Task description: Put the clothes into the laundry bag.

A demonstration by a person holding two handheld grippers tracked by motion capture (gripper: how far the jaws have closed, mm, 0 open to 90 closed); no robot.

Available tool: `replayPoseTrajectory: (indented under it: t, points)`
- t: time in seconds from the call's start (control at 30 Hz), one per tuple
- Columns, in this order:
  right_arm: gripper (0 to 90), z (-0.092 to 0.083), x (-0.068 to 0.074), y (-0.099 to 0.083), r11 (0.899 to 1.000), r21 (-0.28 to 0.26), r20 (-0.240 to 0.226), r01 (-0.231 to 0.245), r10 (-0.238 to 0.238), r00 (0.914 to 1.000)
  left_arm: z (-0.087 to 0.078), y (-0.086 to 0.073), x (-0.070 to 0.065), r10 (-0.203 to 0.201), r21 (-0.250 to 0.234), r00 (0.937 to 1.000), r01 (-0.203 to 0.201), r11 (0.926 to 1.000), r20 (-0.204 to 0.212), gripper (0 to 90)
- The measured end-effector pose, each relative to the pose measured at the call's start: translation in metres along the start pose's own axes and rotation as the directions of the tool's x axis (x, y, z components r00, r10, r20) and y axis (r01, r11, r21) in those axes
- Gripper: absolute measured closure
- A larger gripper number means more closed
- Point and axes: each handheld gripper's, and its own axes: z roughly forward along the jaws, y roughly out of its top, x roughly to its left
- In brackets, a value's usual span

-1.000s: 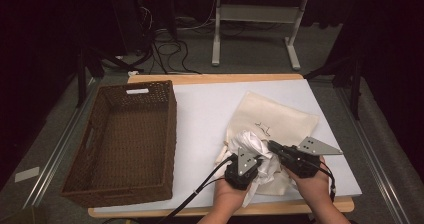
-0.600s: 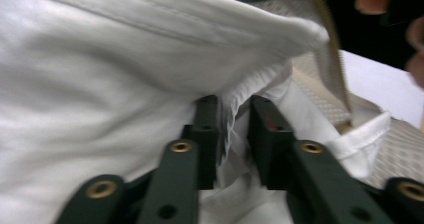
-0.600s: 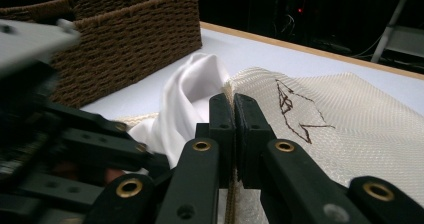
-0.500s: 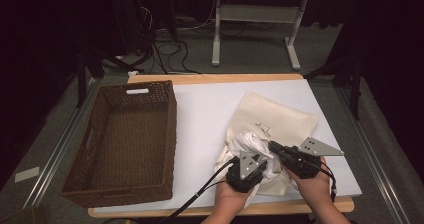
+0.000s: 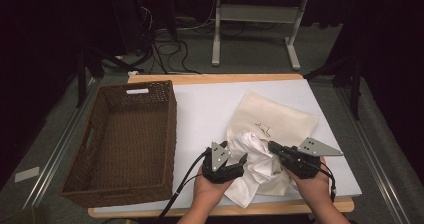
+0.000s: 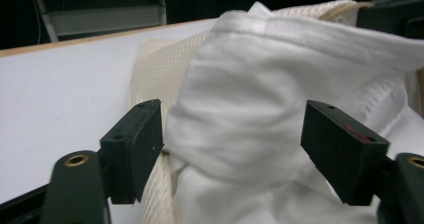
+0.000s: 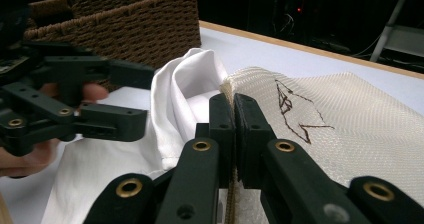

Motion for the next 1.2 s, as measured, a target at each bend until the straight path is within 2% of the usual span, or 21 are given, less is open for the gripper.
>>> replayPoseTrajectory:
  t: [0.03,0.07,0.1,0.13,0.17,0.2,0.23,0.27,0.33,0.4,0.47,0.5,0.67,0.77,0.83,1.0,1.1,1.2]
  points:
    - [88.0,0.000,0.000,0.000,1.000,0.000,0.000,0.000,0.000,1.0000,0.004,0.002,0.000,0.000,-0.004,0.9999,0.000,1.0000,0.012,23.5]
    - [88.0,0.000,0.000,0.000,1.000,-0.001,-0.001,0.001,-0.001,1.0000,0.014,0.005,-0.002,0.010,0.013,0.9996,-0.010,0.9999,0.027,21.6]
    - [88.0,0.000,0.000,0.000,1.000,-0.001,-0.001,0.001,-0.001,1.0000,0.014,0.005,-0.002,0.010,0.013,0.9996,-0.010,0.9999,0.027,21.0]
    - [88.0,0.000,0.000,0.000,1.000,0.000,-0.002,0.000,0.000,1.0000,0.024,0.008,-0.004,0.019,0.060,0.9988,-0.022,0.9979,0.045,21.6]
    - [88.0,0.000,0.000,0.000,1.000,0.000,-0.002,0.000,0.000,1.0000,0.024,0.008,-0.004,0.019,0.060,0.9988,-0.022,0.9979,0.045,24.9]
    - [88.0,0.000,0.000,0.000,1.000,0.003,-0.001,-0.007,0.007,1.0000,0.028,0.009,-0.005,0.007,0.078,0.9974,-0.013,0.9969,0.072,33.7]
    - [88.0,0.000,0.000,0.000,1.000,0.003,-0.001,-0.007,0.007,1.0000,0.028,0.009,-0.005,0.007,0.078,0.9974,-0.013,0.9969,0.072,43.6]
    - [88.0,0.000,-0.001,0.000,1.000,0.004,-0.002,-0.004,0.004,1.0000,0.029,0.009,-0.006,0.003,0.075,0.9970,-0.009,0.9972,0.078,43.6]
    - [88.0,0.001,-0.001,-0.001,1.000,0.008,-0.002,0.000,0.000,1.0000,0.028,0.008,-0.008,0.006,0.071,0.9963,-0.013,0.9974,0.086,66.3]
    - [88.0,0.002,-0.001,-0.001,1.000,0.008,0.000,-0.002,0.002,1.0000,0.025,0.006,-0.013,0.002,0.059,0.9970,-0.007,0.9983,0.077,75.4]
    - [88.0,0.002,-0.001,0.000,1.000,0.005,0.001,-0.002,0.002,1.0000,0.020,0.005,-0.017,0.011,0.045,0.9970,-0.015,0.9989,0.077,80.5]
    - [88.0,0.001,0.000,0.000,1.000,0.006,0.001,-0.012,0.012,0.9999,0.020,0.005,-0.017,0.011,0.045,0.9970,-0.015,0.9989,0.077,81.2]
    - [88.0,0.002,-0.002,0.001,1.000,0.002,0.001,-0.012,0.012,0.9999,0.011,-0.001,-0.034,0.045,0.022,0.9945,-0.047,0.9987,0.095,81.9]
    - [88.0,0.002,-0.001,0.001,1.000,0.001,0.003,-0.012,0.012,0.9999,0.011,-0.003,-0.036,0.054,0.019,0.9945,-0.056,0.9983,0.090,81.9]
    - [88.0,0.002,-0.001,0.002,1.000,0.000,0.003,-0.014,0.014,0.9999,0.012,-0.004,-0.037,0.042,0.019,0.9949,-0.044,0.9989,0.092,81.9]
    - [88.0,0.002,-0.002,0.003,1.000,-0.007,-0.001,-0.018,0.018,0.9998,0.013,-0.009,-0.044,0.047,0.023,0.9929,-0.050,0.9985,0.109,82.5]
    - [88.0,0.002,-0.002,0.003,1.000,-0.006,-0.005,-0.018,0.018,0.9998,0.013,-0.010,-0.045,0.048,0.022,0.9933,-0.051,0.9985,0.105,82.9]
    - [88.0,0.001,-0.001,0.003,1.000,-0.009,-0.007,-0.009,0.009,0.9999,0.016,-0.009,-0.043,0.026,0.029,0.9947,-0.029,0.9992,0.099,83.0]
